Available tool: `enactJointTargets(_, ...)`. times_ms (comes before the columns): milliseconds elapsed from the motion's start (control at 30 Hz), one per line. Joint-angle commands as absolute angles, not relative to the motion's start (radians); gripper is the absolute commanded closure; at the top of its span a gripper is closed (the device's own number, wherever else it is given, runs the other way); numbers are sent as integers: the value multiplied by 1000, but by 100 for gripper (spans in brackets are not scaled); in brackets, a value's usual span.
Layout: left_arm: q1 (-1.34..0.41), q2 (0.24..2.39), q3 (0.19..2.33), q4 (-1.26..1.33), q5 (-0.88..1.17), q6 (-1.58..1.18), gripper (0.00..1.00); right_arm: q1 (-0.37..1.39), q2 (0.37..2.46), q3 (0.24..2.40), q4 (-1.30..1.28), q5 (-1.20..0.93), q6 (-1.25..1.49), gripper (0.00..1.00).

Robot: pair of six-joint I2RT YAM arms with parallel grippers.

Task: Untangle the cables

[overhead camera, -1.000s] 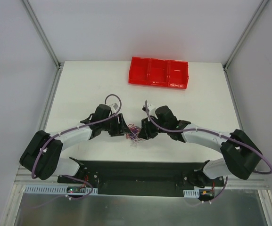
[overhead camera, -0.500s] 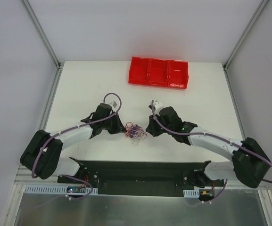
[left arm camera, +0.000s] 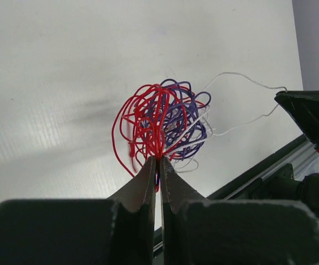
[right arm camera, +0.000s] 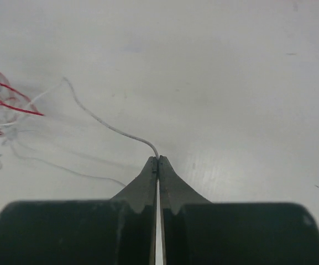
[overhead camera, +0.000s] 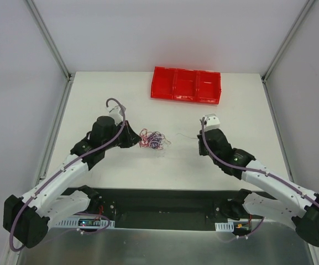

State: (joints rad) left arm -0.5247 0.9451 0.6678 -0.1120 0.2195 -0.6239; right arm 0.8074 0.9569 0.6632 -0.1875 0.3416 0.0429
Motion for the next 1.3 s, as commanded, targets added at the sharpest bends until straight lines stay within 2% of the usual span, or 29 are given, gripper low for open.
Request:
enactJointTargets(0,-532,885,790,-293,30,-555,100,776,913,707,-353,670,67,99)
enactJointTargets(167,-531,783,810,-481,-360,-663,100,689,769,681,-403,738,135,99)
enactJointTargets(433,-528,661,772,-610,-671,-736,100,678,401,595,-345,868,155,100)
enactJointTargets(567,-526,582,781,-675,-834,-750,100,672,354,598,-348,995,104,100)
enactJointTargets(967,-525,609,903,-709,-974,-595,100,634,388,807,-343,1134,-46,100)
enactJointTargets(1267,-525,692,904,-706,-832,-609,100,630,518,810,-295,670,-66,100)
